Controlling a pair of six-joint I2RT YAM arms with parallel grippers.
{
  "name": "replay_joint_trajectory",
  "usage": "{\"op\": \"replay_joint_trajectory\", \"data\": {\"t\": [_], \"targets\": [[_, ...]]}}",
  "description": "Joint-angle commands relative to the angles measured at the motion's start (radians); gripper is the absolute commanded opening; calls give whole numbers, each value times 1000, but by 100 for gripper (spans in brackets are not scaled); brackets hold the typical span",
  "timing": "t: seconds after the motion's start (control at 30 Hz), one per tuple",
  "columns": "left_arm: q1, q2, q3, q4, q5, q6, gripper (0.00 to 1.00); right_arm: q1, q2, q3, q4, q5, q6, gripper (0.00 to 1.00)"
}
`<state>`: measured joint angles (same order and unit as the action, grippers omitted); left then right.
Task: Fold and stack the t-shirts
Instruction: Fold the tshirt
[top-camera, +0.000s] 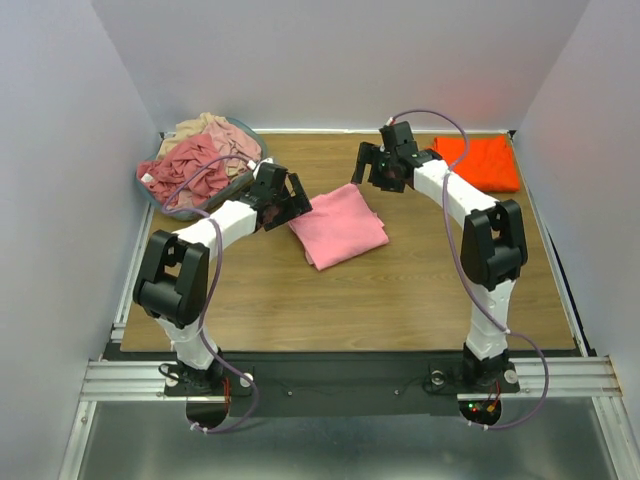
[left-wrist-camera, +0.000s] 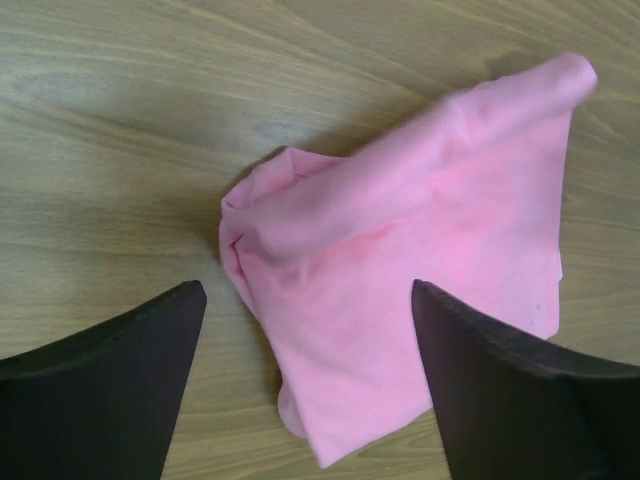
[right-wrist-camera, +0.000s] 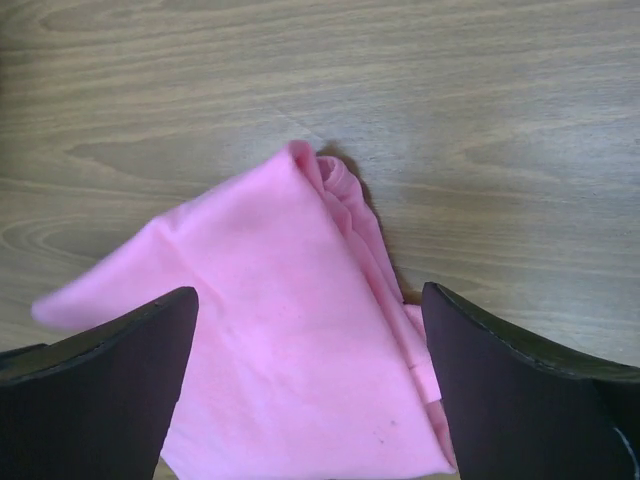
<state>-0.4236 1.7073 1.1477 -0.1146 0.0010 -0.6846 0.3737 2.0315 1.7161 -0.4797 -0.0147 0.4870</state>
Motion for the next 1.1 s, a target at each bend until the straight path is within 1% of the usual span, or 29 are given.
{"op": "replay_joint_trajectory", "data": {"t": [0.0,0.13,0.2,0.23,0.27,0.3,0.4,0.5,0.57,0.73,0.77,0.9,0.93,1.0,1.03,1.07], "targets": [[0,-52,66,-40,-16,25,98,-5,-74,44,46,-13,5,100],[-3,-107,31,-25,-10,4,98,-5,-154,-38,50,-97,-1,100],[-9,-120,18,-16,-7,3,98,-5,-175,-102,70,-191,1,100],[-20,-120,9,-2,17,2,98,-5,-191,-127,84,-258,4,100],[-24,-117,4,7,30,2,98,-5,-195,-150,98,-284,13,100],[-26,-104,0,21,42,2,98,-5,-201,-195,128,-307,19,100],[-27,-54,-6,75,115,0,98,-4,-202,-265,180,-352,59,100],[-27,10,4,108,142,6,98,-4,-189,-360,231,-395,88,100],[-27,70,26,135,134,25,98,-4,-185,-427,256,-392,107,100],[-27,195,105,81,110,56,98,-1,-198,-573,288,-386,127,100],[-27,204,103,84,106,57,98,2,-209,-636,294,-384,127,100],[-27,207,64,98,96,54,98,28,-283,-768,320,-344,125,100],[-29,200,52,101,99,54,98,33,-301,-836,322,-334,130,100],[-32,178,11,108,108,56,98,37,-362,-901,329,-302,151,100],[-38,166,-5,108,114,56,98,47,-385,-968,334,-292,162,100],[-52,155,-41,139,116,53,98,53,-437,-998,337,-283,180,100]]}}
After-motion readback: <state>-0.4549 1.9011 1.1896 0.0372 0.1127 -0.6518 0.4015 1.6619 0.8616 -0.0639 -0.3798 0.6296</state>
